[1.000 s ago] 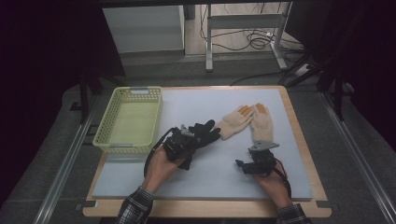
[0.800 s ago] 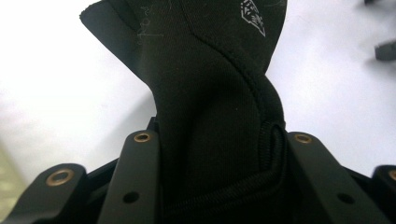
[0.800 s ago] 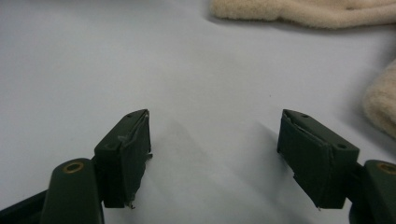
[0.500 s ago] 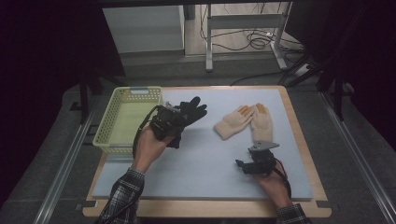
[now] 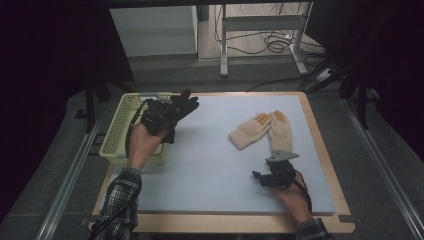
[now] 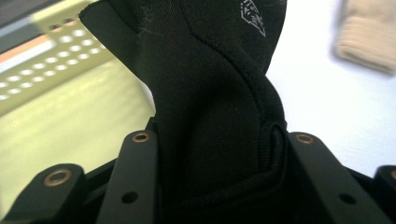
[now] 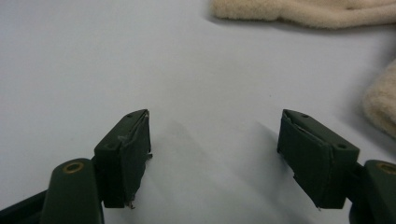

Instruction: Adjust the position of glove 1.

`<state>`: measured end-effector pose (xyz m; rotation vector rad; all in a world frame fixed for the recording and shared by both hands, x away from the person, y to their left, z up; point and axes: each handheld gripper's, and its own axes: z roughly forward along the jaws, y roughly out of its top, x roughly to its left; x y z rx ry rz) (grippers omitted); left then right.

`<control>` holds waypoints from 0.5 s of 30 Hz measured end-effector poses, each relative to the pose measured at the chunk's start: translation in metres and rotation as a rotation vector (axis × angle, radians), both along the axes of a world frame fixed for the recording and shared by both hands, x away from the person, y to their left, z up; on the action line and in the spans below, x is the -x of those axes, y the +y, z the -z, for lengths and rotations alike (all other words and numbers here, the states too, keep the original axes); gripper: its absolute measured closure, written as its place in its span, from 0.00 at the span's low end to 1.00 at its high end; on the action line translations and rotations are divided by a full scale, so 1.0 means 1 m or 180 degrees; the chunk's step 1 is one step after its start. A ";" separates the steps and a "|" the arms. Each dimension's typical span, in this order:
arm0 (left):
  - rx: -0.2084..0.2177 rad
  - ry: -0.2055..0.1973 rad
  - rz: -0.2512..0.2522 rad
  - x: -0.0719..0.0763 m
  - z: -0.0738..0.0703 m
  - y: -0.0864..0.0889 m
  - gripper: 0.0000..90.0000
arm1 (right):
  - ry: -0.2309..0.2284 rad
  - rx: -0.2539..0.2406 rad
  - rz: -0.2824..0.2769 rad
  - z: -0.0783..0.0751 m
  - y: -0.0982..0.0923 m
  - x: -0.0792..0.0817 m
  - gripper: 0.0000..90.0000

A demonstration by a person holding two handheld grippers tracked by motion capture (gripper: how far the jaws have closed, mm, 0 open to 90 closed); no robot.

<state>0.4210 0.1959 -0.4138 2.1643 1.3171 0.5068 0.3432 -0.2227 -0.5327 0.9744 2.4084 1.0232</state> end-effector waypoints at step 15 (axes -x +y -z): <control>-0.0036 0.0043 -0.0526 -0.013 0.018 0.075 0.67 | -0.0003 -0.0001 -0.0002 0.000 0.000 0.000 0.28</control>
